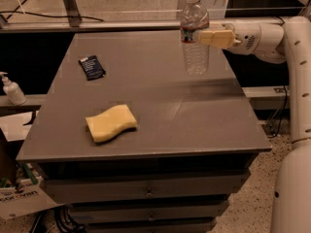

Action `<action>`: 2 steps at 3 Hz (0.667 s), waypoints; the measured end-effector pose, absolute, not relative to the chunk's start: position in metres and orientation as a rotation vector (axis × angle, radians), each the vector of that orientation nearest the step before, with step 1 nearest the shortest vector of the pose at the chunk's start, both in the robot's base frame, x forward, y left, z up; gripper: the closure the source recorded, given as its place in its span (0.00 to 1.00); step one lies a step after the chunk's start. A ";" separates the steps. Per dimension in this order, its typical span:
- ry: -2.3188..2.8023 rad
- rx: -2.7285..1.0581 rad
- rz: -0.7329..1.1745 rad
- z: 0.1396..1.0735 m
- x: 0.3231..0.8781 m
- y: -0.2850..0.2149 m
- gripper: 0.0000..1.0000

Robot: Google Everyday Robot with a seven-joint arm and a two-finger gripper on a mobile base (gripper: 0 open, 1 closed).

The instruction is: Place water bottle upright

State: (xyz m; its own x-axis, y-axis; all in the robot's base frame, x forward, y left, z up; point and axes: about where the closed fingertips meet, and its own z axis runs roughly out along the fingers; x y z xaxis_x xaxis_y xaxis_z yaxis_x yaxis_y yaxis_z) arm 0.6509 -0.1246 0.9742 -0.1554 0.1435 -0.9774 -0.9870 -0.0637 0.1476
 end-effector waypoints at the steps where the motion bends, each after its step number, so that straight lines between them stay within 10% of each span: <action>1: 1.084 -1.034 1.466 0.978 0.649 -0.131 1.00; 2: 1.013 -1.038 1.464 0.981 0.641 -0.144 1.00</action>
Offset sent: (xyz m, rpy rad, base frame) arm -0.0287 -0.0470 0.0047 0.1779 -0.1328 0.0636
